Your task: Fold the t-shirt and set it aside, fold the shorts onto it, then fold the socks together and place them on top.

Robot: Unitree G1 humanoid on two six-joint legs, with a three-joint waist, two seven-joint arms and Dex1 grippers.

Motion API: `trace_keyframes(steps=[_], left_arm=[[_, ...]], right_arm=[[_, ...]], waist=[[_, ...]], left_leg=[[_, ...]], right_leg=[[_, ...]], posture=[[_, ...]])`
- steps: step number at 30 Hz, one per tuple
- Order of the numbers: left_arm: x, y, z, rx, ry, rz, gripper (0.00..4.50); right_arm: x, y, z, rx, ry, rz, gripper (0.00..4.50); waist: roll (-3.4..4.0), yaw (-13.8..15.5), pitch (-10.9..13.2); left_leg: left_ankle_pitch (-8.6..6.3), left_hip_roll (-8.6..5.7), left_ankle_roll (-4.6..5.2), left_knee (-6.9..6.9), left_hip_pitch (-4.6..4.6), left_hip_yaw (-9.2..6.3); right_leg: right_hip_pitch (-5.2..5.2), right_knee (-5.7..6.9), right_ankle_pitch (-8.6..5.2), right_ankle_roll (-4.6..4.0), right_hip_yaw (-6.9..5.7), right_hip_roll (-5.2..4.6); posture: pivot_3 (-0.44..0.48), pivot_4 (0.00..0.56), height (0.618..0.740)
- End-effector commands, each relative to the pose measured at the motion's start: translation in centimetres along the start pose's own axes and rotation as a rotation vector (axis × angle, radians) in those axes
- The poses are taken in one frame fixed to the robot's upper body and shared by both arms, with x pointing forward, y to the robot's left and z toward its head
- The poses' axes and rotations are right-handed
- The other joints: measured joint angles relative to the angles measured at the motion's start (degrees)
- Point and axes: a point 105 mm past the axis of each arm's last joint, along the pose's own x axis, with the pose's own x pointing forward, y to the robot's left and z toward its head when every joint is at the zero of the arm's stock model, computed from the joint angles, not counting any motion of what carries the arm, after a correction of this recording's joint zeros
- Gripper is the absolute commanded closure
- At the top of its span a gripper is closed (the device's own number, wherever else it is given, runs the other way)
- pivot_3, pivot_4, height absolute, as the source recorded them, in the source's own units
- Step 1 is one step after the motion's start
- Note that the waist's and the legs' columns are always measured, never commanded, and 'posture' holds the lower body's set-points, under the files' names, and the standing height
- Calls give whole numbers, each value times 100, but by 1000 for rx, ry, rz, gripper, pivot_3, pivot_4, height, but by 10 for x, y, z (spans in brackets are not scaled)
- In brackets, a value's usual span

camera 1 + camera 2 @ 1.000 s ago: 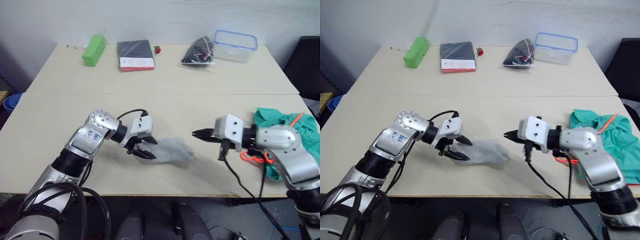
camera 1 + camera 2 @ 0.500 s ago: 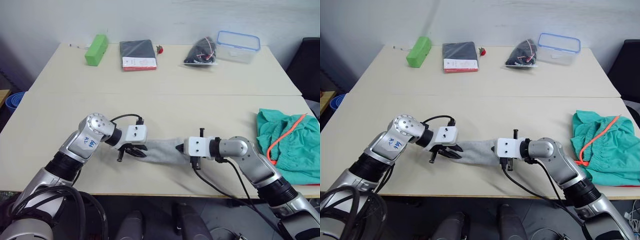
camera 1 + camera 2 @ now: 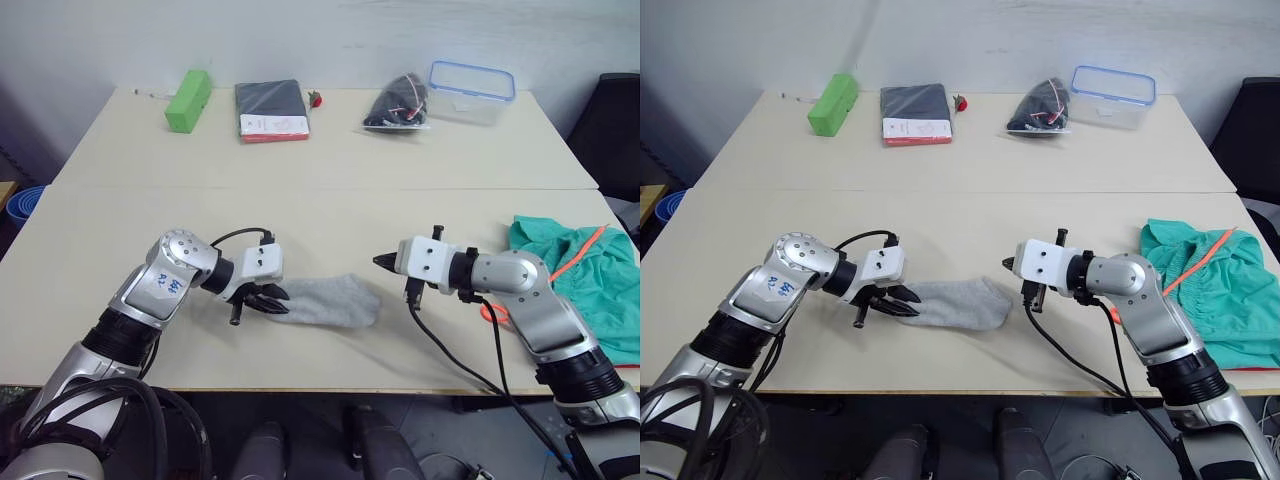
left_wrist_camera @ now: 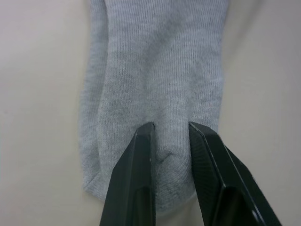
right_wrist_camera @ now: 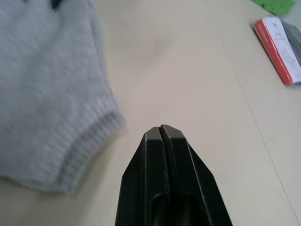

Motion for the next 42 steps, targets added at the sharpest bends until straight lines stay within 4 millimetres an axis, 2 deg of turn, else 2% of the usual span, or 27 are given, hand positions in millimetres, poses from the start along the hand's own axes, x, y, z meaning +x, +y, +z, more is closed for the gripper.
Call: trace_keyframes(steps=[1, 4, 5, 9, 12, 17, 20, 21, 28, 32, 33, 36, 39, 42], left_arm=[[-15, 3, 16, 13, -60, 37, 3430], [-16, 3, 14, 10, -60, 39, 3430], [-16, 1, 13, 5, -60, 29, 3249], [-16, -3, 11, 23, -46, 7, 2229], [-21, -9, 19, 28, -78, -21, 1337], [-27, -9, 39, -22, -194, -25, 1337], [-20, -7, 43, -35, -224, -21, 1843], [-16, -6, 40, -30, -214, -16, 2200], [9, 12, -24, 29, 59, 90, 4397], [19, 10, -32, 42, 79, 82, 4480], [20, 10, -31, 39, 69, 80, 4480], [22, 9, -28, 30, 52, 78, 4480], [22, 8, -28, 29, 49, 75, 4480], [23, 5, -27, 31, 45, 73, 4480]], right_arm=[[4, 12, 26, 23, -79, 46, 4500], [13, 28, 14, 4, -30, 85, 4500], [15, 32, 9, 0, -13, 91, 4500], [20, 38, 0, -2, 18, 94, 4500], [22, 43, -5, -8, 29, 111, 4500], [25, 47, -19, -48, 82, 124, 4500], [25, 47, -27, -59, 110, 123, 4500], [25, 47, -29, -63, 116, 125, 4500], [20, 45, -40, -105, 153, 122, 4500], [4, 28, -43, -114, 176, 75, 4500], [0, 20, -38, -88, 160, 51, 4500], [-5, 4, -6, 9, 40, 16, 4500], [2, 3, 15, 31, -30, 30, 4500], [23, 17, 28, 50, -75, 75, 4500]], waist=[[0, 3, 0], [0, 9, 0], [0, 10, 0], [0, 12, 0], [0, 7, 0], [0, 4, 0], [0, 7, 0], [-1, 8, 0], [0, 5, 0], [-4, 19, -5], [-4, 26, -5], [-5, 22, -6], [1, 6, -10], [-1, 8, -15]], left_leg=[[0, -1, 0, -1, -1, 0], [0, -3, 0, -2, -1, 0], [0, -3, 0, -2, -1, 0], [0, -10, 0, -1, -6, 5], [0, -10, 0, -2, -6, 5], [0, -8, 0, -3, -5, 5], [0, -9, 0, -2, -4, 6], [0, -9, 0, -2, -4, 5], [1, -9, -2, -3, 4, 8], [1, -11, -1, -2, 13, 7], [1, -12, -1, -2, 16, 7], [1, -16, -1, 0, 18, 6], [1, -11, -1, -1, 20, 3], [1, -6, -1, -5, 27, 0]], right_leg=[[0, -1, 0, 0, 0, -3], [1, -5, 0, 0, -3, -6], [1, -6, 0, 0, -3, -6], [-2, -9, 0, 0, -2, -5], [-3, -10, 0, 0, -2, -5], [-3, -8, 0, 0, -1, 0], [-3, -8, 0, 0, -2, 1], [-1, -9, 0, 0, -2, 1], [2, -8, 0, 0, 1, 3], [14, -9, 0, 0, 0, -5], [19, -10, 0, 0, -1, -6], [24, -8, 1, 2, 0, -8], [22, -5, 1, 2, 0, -8], [23, -2, 0, 1, -1, -7]], posture=[[0, 150, 740], [0, 150, 740], [0, 150, 740], [0, 150, 740], [0, 150, 740], [0, 150, 740], [0, 150, 740], [0, 150, 740], [0, 150, 740], [0, 150, 740], [0, 150, 740], [0, 150, 740], [0, 150, 740], [0, 150, 740]])
